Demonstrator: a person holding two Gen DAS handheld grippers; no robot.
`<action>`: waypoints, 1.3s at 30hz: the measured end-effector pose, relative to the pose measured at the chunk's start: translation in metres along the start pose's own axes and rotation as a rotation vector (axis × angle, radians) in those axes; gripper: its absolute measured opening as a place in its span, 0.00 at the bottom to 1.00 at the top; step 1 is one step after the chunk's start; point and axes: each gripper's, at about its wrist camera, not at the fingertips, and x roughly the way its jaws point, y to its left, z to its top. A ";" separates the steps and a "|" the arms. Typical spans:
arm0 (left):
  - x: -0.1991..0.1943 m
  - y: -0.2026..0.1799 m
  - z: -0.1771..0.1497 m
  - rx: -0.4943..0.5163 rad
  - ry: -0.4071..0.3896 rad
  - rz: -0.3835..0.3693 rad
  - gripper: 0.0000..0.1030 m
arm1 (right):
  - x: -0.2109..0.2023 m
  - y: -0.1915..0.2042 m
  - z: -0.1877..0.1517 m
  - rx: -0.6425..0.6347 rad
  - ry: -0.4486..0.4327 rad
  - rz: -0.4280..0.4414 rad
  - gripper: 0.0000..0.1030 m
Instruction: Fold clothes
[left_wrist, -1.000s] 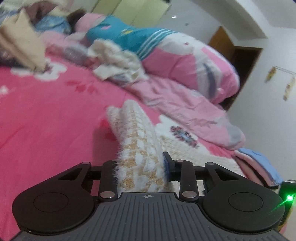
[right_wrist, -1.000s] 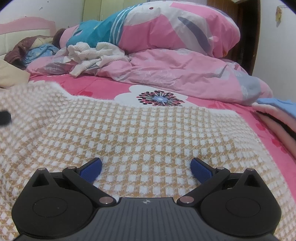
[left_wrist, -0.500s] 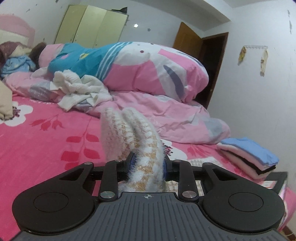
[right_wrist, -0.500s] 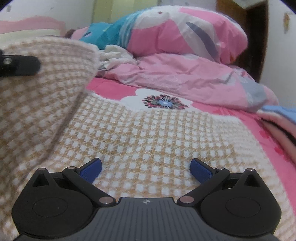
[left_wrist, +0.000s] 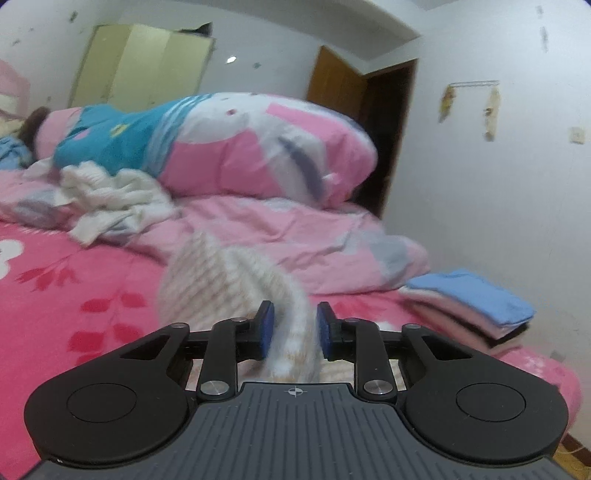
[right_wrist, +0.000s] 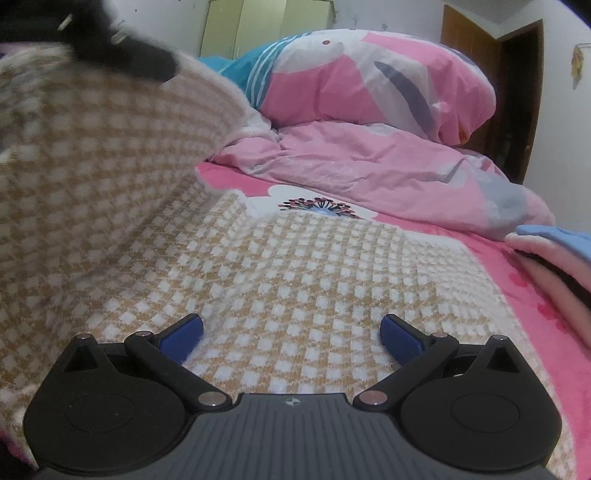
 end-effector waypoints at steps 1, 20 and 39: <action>0.001 -0.009 0.002 0.022 -0.016 -0.037 0.07 | 0.000 0.000 0.000 -0.001 -0.002 0.000 1.00; -0.042 0.054 -0.043 -0.187 0.307 -0.035 0.39 | 0.001 -0.003 -0.003 0.013 -0.008 0.015 1.00; -0.150 0.109 -0.117 -0.539 0.266 0.130 0.84 | 0.005 0.003 0.000 0.014 0.021 -0.016 1.00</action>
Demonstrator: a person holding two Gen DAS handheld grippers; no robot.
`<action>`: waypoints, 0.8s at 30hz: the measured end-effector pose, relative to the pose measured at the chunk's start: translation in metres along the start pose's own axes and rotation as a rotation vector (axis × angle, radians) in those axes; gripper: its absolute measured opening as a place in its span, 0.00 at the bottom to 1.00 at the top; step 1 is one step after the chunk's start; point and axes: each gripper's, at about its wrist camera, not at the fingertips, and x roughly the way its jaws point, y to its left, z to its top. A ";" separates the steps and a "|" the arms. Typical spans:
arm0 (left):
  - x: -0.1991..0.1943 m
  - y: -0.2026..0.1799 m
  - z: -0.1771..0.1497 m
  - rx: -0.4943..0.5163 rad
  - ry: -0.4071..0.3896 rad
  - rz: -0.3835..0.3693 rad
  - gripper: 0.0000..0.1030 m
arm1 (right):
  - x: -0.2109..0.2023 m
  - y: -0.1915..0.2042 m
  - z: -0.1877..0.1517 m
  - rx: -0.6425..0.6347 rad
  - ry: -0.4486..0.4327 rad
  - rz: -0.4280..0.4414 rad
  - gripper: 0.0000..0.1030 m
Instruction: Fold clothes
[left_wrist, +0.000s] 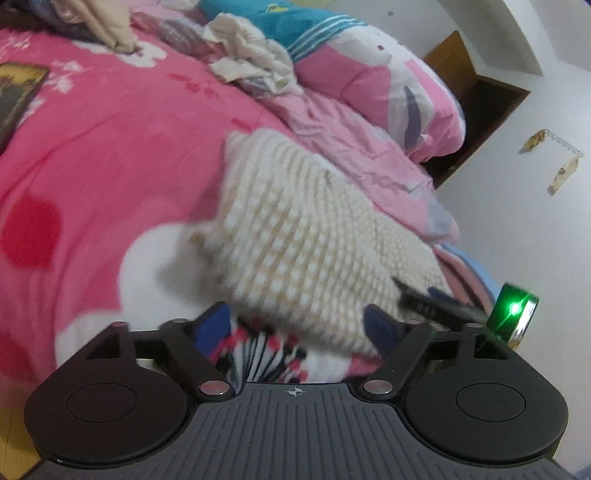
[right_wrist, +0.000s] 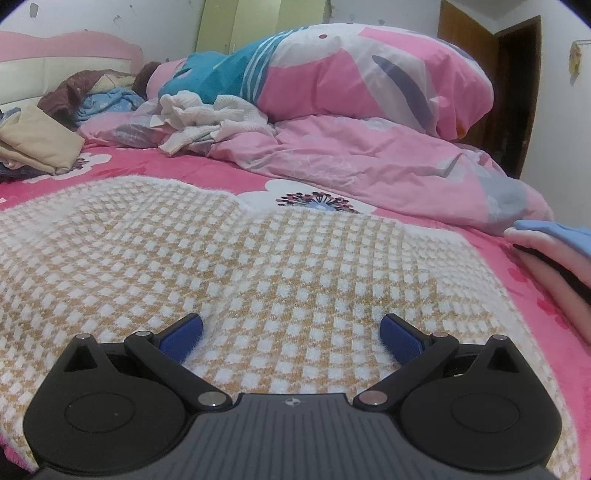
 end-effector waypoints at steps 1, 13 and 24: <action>0.002 0.003 -0.002 -0.019 0.009 0.002 0.85 | 0.000 0.000 0.000 0.001 0.001 -0.003 1.00; 0.042 0.009 0.016 -0.054 -0.104 -0.028 0.98 | 0.001 0.000 0.002 -0.001 0.008 -0.009 1.00; 0.052 0.010 0.019 -0.122 -0.188 -0.058 1.00 | 0.001 0.001 0.001 0.001 0.009 -0.011 1.00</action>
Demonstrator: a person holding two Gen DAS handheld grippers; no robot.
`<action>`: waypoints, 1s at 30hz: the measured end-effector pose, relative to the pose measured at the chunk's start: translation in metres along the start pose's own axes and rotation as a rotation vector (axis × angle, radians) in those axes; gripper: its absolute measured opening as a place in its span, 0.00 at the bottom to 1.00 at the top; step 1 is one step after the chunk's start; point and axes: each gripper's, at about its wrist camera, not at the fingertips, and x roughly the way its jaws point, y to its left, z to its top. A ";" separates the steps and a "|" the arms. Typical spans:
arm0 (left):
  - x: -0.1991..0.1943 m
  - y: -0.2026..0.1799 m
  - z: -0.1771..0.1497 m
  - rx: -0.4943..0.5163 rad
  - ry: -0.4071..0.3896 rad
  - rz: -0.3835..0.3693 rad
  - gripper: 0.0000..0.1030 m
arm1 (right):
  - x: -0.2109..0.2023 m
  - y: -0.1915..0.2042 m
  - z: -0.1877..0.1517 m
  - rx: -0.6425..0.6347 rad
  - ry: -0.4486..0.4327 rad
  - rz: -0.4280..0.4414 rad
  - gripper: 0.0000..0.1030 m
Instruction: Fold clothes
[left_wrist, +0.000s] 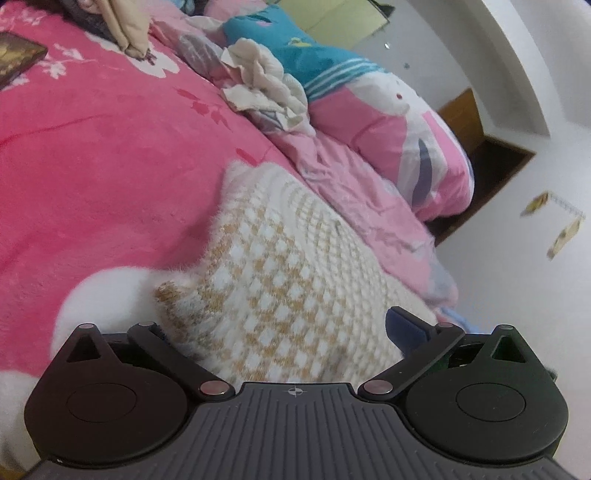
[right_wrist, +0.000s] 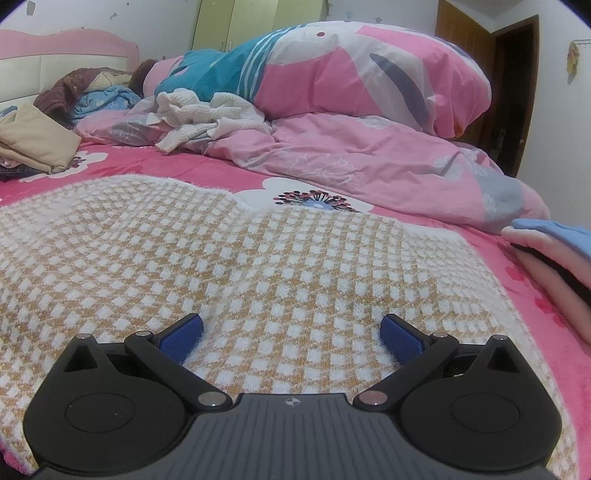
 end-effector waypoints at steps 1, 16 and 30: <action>0.001 0.000 0.001 -0.009 -0.007 -0.008 1.00 | 0.000 0.000 0.000 0.000 0.001 0.000 1.00; 0.034 -0.009 0.008 0.045 -0.059 -0.046 0.99 | 0.003 0.000 0.001 0.005 0.000 -0.004 1.00; 0.055 -0.024 0.011 0.195 -0.086 0.064 0.54 | 0.002 0.000 -0.001 0.010 -0.015 -0.003 1.00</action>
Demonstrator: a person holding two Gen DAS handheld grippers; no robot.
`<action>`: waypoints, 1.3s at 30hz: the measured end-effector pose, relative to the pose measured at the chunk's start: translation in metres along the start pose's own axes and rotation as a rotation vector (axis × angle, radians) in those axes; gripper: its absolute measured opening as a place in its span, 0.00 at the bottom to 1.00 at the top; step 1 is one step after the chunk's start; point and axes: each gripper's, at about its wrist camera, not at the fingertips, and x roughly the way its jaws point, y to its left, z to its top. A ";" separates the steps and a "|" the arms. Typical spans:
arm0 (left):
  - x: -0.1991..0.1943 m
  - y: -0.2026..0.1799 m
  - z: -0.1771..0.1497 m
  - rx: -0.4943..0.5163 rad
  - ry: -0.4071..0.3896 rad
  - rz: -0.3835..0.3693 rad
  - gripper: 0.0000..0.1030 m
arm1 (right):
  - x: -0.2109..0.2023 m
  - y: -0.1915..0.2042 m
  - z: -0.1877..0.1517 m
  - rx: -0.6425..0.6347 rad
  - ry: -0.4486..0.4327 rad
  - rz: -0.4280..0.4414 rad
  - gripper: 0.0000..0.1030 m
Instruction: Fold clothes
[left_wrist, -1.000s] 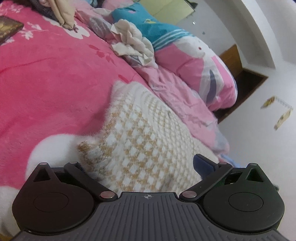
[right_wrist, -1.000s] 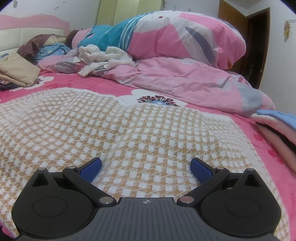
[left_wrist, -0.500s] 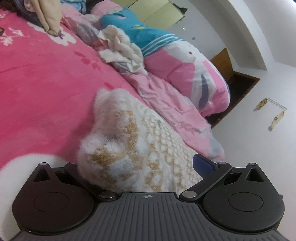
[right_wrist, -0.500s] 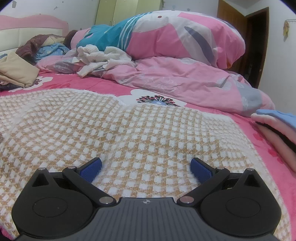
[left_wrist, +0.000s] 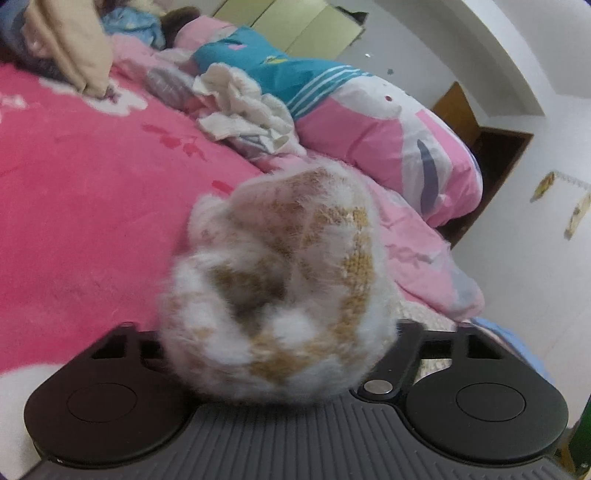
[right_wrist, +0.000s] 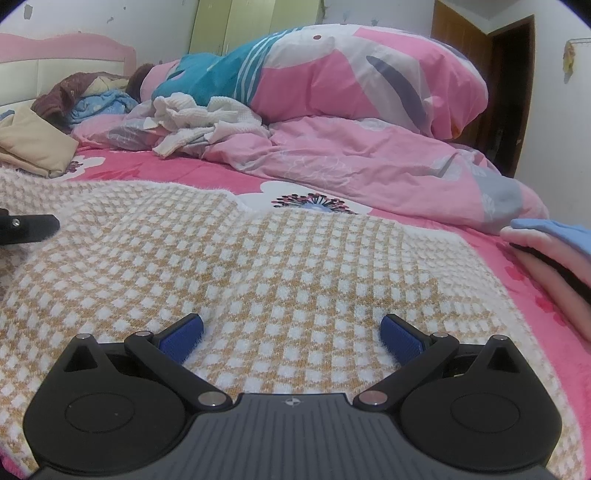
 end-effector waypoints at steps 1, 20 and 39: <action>-0.001 -0.003 0.001 0.019 -0.005 0.005 0.50 | 0.000 0.000 0.000 0.000 -0.001 0.001 1.00; -0.013 -0.090 0.028 0.269 -0.050 -0.140 0.28 | -0.001 -0.002 -0.002 0.008 -0.015 0.008 1.00; 0.014 -0.169 0.015 0.505 0.021 -0.370 0.28 | -0.010 -0.006 -0.001 -0.006 -0.045 0.023 1.00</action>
